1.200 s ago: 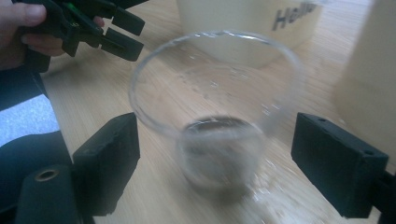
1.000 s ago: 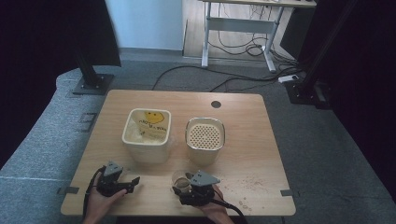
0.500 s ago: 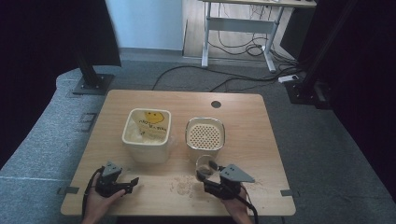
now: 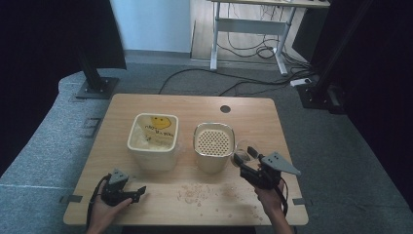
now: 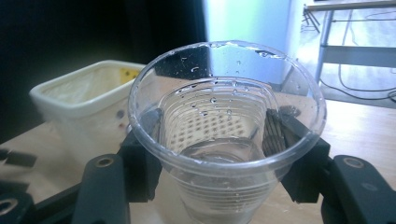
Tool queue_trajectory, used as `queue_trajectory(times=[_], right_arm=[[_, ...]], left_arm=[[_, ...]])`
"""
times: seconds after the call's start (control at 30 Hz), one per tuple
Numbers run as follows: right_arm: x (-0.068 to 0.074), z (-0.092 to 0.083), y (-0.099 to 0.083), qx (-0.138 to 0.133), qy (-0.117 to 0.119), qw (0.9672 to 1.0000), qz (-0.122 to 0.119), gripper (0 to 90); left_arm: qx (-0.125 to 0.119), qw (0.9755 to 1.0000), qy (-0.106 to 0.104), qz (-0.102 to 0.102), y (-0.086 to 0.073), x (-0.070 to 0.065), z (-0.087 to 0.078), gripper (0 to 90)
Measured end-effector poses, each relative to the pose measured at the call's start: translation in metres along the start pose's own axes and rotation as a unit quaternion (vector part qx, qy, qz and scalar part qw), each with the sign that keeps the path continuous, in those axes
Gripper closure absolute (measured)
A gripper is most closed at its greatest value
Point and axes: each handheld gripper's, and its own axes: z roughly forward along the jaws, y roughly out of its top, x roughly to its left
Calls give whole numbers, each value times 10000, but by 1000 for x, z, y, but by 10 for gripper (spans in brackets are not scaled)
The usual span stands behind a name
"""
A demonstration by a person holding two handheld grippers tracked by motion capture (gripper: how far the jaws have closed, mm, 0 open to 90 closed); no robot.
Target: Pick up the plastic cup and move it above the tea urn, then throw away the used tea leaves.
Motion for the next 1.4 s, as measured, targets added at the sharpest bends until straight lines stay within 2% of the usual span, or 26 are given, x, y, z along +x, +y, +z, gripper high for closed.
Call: queue_trajectory(times=[0.13, 0.17, 0.4, 0.47, 0.5, 0.6, 0.7, 0.87, 0.9, 1.07, 1.1, 1.13, 1.23, 1.4], right_arm=[[-7, 4, 10, -51, -103, 9999, 33, 403], [-8, 7, 16, -71, -171, 9998, -44, 403], [-14, 18, 28, -113, -290, 9994, -123, 402], [-16, 23, 31, -120, -367, 9991, -196, 402], [-15, 28, 35, -105, -417, 9986, -319, 402], [-15, 33, 39, -68, -439, 9980, -439, 402], [-14, 41, 44, 1, -575, 9962, -656, 402], [-16, 46, 47, 68, -694, 9945, -783, 402], [-17, 48, 49, 122, -764, 9932, -872, 402], [-19, 50, 52, 158, -832, 9912, -1021, 402], [-18, 52, 55, 230, -909, 9888, -1160, 402], [-18, 52, 55, 230, -909, 9888, -1160, 402], [-14, 56, 60, 324, -964, 9848, -1406, 401], [-10, 61, 64, 458, -963, 9819, -1565, 400]], left_arm=[[-3, 10000, -10, -13, -1, -1, 0, 151], [4, 10000, -20, -16, -1, 0, 0, 151], [30, 10000, -26, 0, -1, 0, 1, 152], [42, 10000, -39, 10, -1, -1, 1, 152], [46, 10000, -46, 20, -1, -1, 1, 152], [40, 10000, -53, 14, -1, 0, 1, 151], [54, 10000, -53, 11, -1, 0, 2, 151], [76, 9999, -71, 11, -2, 0, 2, 152], [78, 9999, -74, 9, -2, 0, 2, 152], [94, 9999, -79, 14, -1, -1, 3, 152], [95, 9999, -79, 16, -1, -1, 3, 153], [97, 9999, -81, 23, -1, -1, 3, 153], [102, 9999, -68, 42, -1, -1, 3, 154], [131, 9999, -68, 50, -1, -1, 4, 154]])
